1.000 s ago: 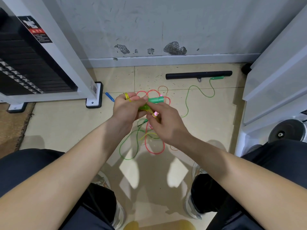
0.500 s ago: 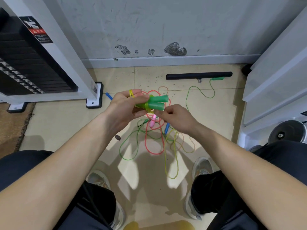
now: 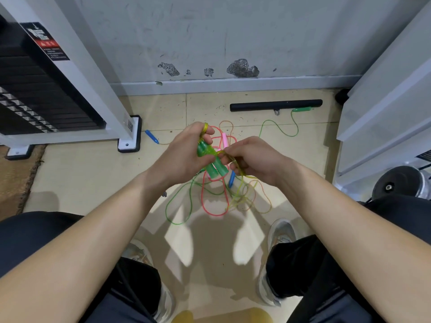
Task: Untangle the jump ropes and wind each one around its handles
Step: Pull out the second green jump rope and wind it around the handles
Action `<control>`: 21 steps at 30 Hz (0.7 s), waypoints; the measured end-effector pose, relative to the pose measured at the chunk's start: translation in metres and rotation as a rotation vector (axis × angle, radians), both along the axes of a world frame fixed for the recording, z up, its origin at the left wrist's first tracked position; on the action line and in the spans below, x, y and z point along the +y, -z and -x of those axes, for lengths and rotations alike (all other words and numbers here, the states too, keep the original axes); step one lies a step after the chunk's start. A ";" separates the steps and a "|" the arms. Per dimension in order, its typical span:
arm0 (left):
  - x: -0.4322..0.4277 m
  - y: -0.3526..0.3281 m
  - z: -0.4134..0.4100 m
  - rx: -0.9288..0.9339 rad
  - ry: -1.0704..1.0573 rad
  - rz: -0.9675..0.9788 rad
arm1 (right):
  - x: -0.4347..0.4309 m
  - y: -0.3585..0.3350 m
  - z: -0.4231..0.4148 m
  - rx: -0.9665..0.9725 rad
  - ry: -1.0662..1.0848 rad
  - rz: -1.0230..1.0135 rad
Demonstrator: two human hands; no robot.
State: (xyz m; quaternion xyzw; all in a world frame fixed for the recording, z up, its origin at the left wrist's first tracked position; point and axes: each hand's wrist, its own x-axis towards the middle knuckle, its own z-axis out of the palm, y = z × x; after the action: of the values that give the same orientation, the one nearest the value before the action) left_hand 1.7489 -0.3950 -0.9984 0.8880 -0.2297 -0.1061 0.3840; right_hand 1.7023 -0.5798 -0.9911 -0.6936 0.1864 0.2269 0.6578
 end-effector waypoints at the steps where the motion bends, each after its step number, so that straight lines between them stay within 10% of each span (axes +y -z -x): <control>1: -0.002 0.003 0.000 -0.041 -0.042 0.007 | 0.006 -0.002 0.002 -0.036 0.056 0.011; 7: -0.017 0.016 0.008 -0.080 -0.372 0.255 | 0.045 0.005 0.018 -0.352 0.183 0.314; 12: -0.023 0.017 0.007 0.372 -0.618 0.663 | 0.060 0.019 0.033 -0.657 0.117 0.466; 21: -0.019 0.008 -0.004 0.691 -0.704 0.886 | 0.052 0.032 0.025 -0.521 0.161 0.409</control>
State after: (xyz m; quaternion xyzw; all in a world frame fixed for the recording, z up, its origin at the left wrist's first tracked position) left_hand 1.7524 -0.4141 -1.0059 0.5830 0.1888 -0.1485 0.7762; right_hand 1.6768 -0.5275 -1.0233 -0.8288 0.1080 -0.0529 0.5464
